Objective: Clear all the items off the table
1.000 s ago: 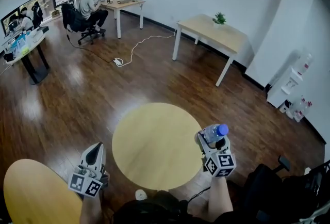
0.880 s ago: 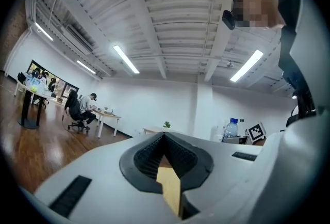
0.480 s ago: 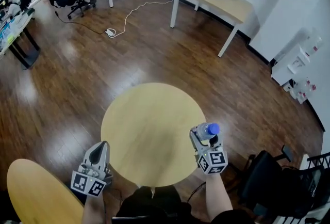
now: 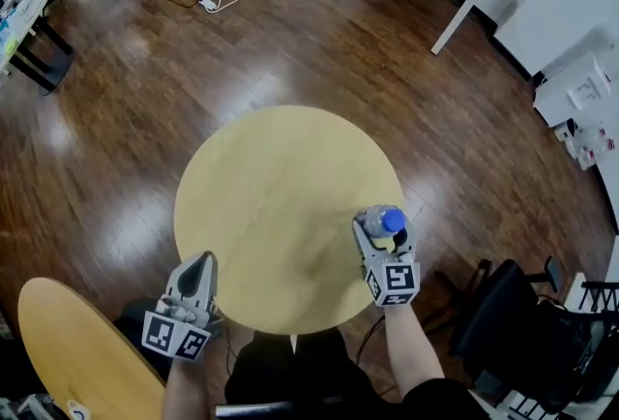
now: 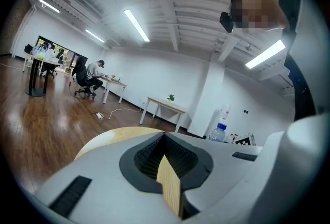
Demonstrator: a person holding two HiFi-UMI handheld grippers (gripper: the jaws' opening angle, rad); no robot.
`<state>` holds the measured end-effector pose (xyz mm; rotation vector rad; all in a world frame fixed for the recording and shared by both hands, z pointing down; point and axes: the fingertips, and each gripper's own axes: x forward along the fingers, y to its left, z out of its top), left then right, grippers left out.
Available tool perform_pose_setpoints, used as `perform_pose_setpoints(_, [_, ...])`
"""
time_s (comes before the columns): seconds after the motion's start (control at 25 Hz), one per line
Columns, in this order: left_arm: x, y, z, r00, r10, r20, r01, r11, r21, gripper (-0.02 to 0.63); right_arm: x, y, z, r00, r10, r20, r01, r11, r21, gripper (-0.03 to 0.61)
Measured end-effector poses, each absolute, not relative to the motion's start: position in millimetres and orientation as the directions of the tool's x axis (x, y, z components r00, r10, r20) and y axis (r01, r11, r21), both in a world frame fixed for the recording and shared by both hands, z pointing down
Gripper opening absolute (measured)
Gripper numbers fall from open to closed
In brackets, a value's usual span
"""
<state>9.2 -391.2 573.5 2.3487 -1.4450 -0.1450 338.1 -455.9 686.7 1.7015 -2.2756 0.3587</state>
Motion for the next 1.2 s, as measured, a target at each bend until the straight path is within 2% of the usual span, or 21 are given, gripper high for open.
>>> perform_pose_setpoints(0.24, [21.6,-392.1,586.5,0.467,-0.873,0.139,-0.837,-0.387,0.386,0.0,336.6,-450.6,687.5,-0.274,-0.906,0.323,-0.961,0.269,-0.062,0.377])
perform_pose_setpoints(0.48, [20.7,-392.2,577.8,0.458,-0.878,0.14,-0.836,-0.372,0.403,0.0,336.1,-449.8,689.2,-0.294,-0.893,0.342,-0.955,0.288,-0.07,0.38])
perform_pose_setpoints(0.52, [18.7,-394.5,575.9,0.457,-0.879,0.136,-0.836,-0.373,0.403,0.0,335.1,-451.6,689.6,-0.301,-0.889,0.346,-0.953,0.293,-0.077,0.386])
perform_pose_setpoints(0.6, [13.7,-397.7,571.9,0.449,-0.884,0.131,-0.841,-0.369,0.396,0.0,333.2,-454.1,687.1,-0.314,-0.886,0.342,-0.949,0.3,-0.094,0.453])
perform_pose_setpoints(0.76, [8.8,-398.6,563.2,0.421,-0.9,0.113,-0.852,-0.35,0.388,0.0,333.7,-450.7,672.0,-0.328,-0.887,0.326,-0.945,0.314,-0.094,0.457])
perform_pose_setpoints(0.96, [17.4,-404.6,537.0,0.405,-0.914,0.039,-0.853,-0.362,0.376,0.0,336.8,-428.1,629.6,-0.396,-0.873,0.286,-0.918,0.378,-0.116,0.457])
perform_pose_setpoints(1.2, [9.3,-400.8,493.0,0.38,-0.92,-0.1,-0.855,-0.39,0.342,0.0,346.7,-412.4,557.2,-0.392,-0.909,0.143,-0.92,0.389,-0.051,0.457])
